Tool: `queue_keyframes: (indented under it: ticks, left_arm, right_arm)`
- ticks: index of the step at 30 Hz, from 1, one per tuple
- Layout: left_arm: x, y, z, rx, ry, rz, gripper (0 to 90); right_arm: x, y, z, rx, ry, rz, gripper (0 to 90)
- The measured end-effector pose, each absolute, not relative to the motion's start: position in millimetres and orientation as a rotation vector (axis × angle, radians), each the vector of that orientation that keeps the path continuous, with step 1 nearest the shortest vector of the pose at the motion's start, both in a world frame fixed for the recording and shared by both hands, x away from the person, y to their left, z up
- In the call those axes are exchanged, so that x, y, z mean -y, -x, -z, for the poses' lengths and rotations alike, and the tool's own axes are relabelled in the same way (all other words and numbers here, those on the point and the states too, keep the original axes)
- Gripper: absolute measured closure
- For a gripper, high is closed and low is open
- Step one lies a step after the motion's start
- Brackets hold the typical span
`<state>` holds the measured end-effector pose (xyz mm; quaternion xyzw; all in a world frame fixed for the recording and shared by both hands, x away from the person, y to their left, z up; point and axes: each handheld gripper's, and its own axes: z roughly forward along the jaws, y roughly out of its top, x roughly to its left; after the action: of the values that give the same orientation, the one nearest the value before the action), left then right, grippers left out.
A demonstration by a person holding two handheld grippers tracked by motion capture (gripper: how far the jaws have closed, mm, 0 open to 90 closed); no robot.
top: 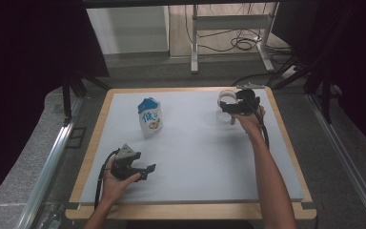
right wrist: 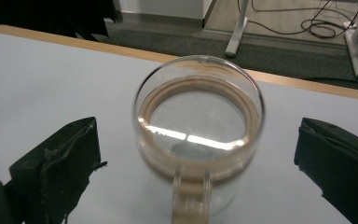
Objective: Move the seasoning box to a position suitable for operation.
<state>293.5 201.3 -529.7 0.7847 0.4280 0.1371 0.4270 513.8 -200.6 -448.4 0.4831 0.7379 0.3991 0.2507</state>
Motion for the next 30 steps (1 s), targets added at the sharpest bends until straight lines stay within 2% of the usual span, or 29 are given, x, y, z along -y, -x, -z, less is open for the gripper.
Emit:
queue_keyframes:
  ticks: [1, 9, 12, 13, 24, 30]
  left_arm:
    - [-201.9, -293.0, 529.9, -1.068, -1.959, -0.344, 17.7]
    - [-206.5, -289.7, 529.7, -1.068, -1.952, -0.356, 17.5]
    - [-208.6, -288.2, 529.6, -1.068, -1.948, -0.358, 17.4]
    - [-209.4, -287.3, 529.4, -1.070, -1.941, -0.359, 17.4]
    - [-212.2, -296.8, 529.7, -1.082, -1.919, -0.339, 17.5]
    - [-203.5, -299.4, 529.3, -1.058, -1.944, -0.349, 17.6]
  right_arm:
    - [193.2, -528.7, 451.7, -2.020, -1.320, -1.067, 0.5]
    - [181.6, -557.1, 470.4, -2.037, -1.384, -0.969, 1.2]
    - [184.5, -558.6, 475.9, -2.048, -1.401, -0.990, 4.1]
    - [185.4, -557.5, 477.0, -2.049, -1.407, -1.023, 10.2]
    - [188.8, -552.7, 473.6, -2.074, -1.342, -1.031, 11.1]
    - [203.4, -530.7, 458.9, -2.079, -1.279, -1.080, 11.1]
